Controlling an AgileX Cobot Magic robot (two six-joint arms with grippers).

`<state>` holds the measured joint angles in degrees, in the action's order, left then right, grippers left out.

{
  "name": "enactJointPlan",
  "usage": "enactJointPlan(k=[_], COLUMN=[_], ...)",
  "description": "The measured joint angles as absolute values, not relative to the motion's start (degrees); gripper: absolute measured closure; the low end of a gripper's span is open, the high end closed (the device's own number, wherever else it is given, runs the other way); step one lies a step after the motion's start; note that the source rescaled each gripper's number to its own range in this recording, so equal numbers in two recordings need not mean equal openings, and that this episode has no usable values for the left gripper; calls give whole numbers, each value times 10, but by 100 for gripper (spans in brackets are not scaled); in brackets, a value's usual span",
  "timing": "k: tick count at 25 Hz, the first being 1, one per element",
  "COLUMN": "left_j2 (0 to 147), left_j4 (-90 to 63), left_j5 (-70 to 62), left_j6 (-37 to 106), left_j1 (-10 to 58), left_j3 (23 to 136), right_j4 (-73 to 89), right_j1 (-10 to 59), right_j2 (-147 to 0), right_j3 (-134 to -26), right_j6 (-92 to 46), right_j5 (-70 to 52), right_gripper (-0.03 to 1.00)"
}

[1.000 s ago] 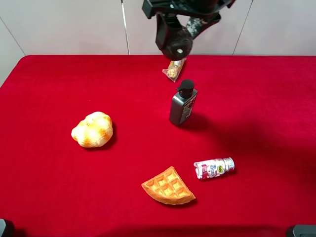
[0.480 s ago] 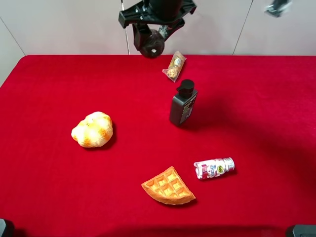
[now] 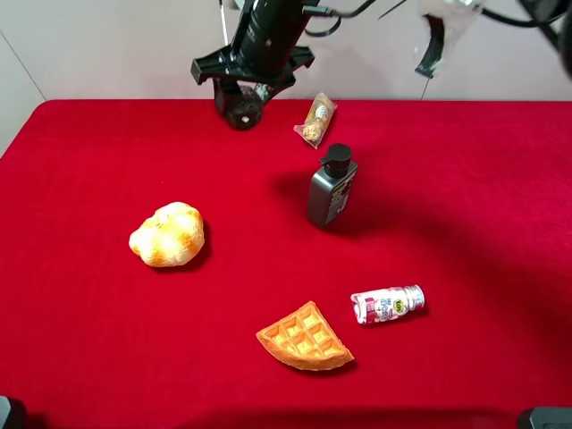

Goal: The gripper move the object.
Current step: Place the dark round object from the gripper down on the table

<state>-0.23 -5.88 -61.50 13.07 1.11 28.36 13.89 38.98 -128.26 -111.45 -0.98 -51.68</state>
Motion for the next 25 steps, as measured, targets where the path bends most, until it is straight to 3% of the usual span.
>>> enactJointPlan(k=[25], left_j2=[-2], left_j4=[-59], left_j5=[-615], left_j6=[131], left_j1=[11], left_j3=[284], right_j4=[193], right_j1=[439], right_j2=[-1378], right_j3=[-1115], right_j6=[-13], right_j5=[-397], right_gripper=[97])
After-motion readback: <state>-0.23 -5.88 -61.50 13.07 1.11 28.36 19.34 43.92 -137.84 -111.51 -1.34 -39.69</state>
